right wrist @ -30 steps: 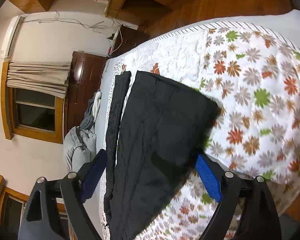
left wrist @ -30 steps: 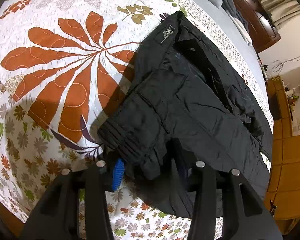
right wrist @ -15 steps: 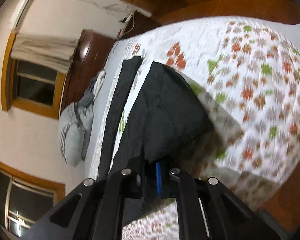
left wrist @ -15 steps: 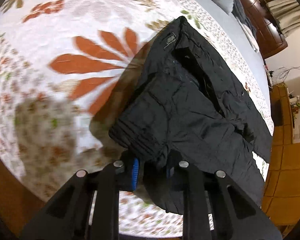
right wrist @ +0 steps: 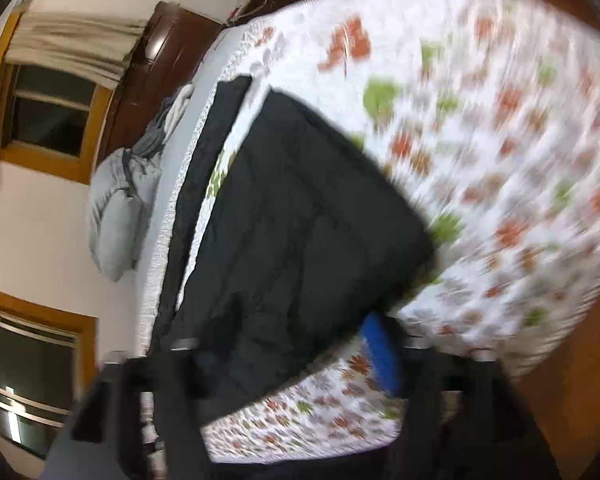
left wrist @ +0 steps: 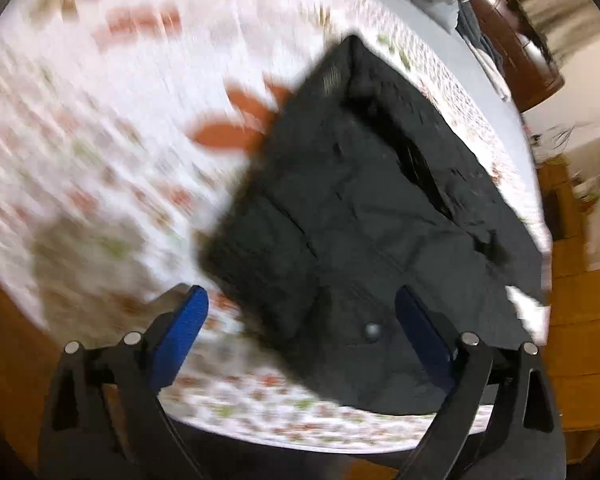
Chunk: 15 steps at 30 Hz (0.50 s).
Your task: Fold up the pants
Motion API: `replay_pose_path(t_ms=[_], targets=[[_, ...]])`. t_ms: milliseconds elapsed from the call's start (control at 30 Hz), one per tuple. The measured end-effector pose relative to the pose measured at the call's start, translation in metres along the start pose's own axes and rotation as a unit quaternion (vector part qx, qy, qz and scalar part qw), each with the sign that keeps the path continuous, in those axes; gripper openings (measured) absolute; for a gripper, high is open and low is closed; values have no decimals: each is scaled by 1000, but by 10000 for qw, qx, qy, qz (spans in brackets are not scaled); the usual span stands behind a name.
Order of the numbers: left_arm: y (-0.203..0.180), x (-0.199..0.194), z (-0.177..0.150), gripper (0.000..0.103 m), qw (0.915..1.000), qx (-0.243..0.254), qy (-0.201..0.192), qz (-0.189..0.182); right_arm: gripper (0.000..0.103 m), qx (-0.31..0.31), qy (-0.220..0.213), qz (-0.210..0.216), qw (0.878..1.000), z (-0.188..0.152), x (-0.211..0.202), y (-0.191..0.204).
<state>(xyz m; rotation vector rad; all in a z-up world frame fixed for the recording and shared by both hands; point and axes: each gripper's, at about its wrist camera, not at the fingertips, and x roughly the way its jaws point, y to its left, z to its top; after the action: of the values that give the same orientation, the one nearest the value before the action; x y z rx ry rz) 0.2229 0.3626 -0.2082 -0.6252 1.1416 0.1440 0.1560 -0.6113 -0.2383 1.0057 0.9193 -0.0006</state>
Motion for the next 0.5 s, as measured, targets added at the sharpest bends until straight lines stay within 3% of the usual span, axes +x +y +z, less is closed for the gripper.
replay_pose_path(t_ms=[100, 167, 267, 367, 500], targets=[[-8, -23, 21, 94, 9992, 328, -199, -58, 75, -328, -283, -652, 9969, 13, -35, 15], [-18, -30, 45, 95, 9982, 480, -339, -141, 75, -526, -469, -872, 9937, 24, -49, 32], [-44, -20, 104, 97, 9954, 772, -485, -307, 79, -752, -492, -756, 9931, 41, -48, 62], [-63, 9, 150, 97, 9944, 874, -231, -556, 83, -827, -287, -483, 9950, 60, -16, 97], [-82, 68, 207, 97, 9928, 1115, 145, -401, 83, -858, -23, -367, 9956, 81, 41, 137]])
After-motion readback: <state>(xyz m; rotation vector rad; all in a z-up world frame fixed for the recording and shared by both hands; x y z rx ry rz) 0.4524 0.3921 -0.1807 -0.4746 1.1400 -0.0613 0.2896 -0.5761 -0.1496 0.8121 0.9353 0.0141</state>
